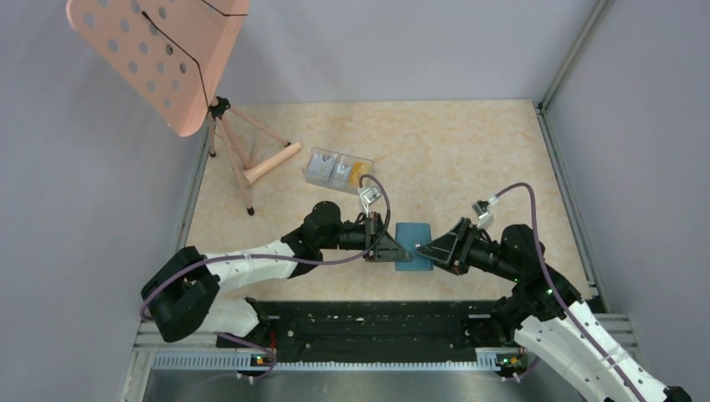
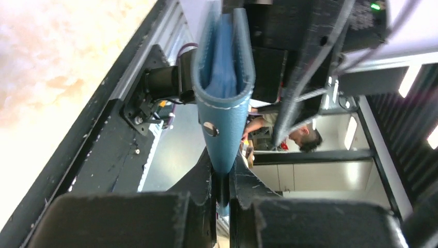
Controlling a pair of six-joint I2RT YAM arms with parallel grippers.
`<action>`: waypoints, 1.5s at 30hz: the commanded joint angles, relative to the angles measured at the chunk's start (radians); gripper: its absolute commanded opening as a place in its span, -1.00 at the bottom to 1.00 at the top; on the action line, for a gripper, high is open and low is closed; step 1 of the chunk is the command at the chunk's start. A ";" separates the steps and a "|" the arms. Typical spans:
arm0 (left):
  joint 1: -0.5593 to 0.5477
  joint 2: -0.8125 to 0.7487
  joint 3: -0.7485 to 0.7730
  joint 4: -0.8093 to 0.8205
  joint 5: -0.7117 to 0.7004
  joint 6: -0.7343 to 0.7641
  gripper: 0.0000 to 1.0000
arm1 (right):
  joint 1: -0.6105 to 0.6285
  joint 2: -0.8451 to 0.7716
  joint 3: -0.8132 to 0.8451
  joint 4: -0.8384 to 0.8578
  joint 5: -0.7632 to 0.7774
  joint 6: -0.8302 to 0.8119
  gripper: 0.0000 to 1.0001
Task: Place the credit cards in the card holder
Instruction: Open the card holder at the center of the board.
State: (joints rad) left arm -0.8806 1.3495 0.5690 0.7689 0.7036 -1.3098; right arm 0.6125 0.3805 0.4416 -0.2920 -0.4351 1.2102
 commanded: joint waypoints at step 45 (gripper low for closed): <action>-0.242 0.011 0.568 -1.312 -0.582 0.526 -1.00 | 0.214 0.574 0.367 -0.369 0.378 -0.270 0.12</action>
State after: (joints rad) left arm -1.1038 1.3708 1.0866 -0.5533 0.1081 -0.7959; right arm 0.8181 0.9413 0.7704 -0.6670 -0.1246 0.9447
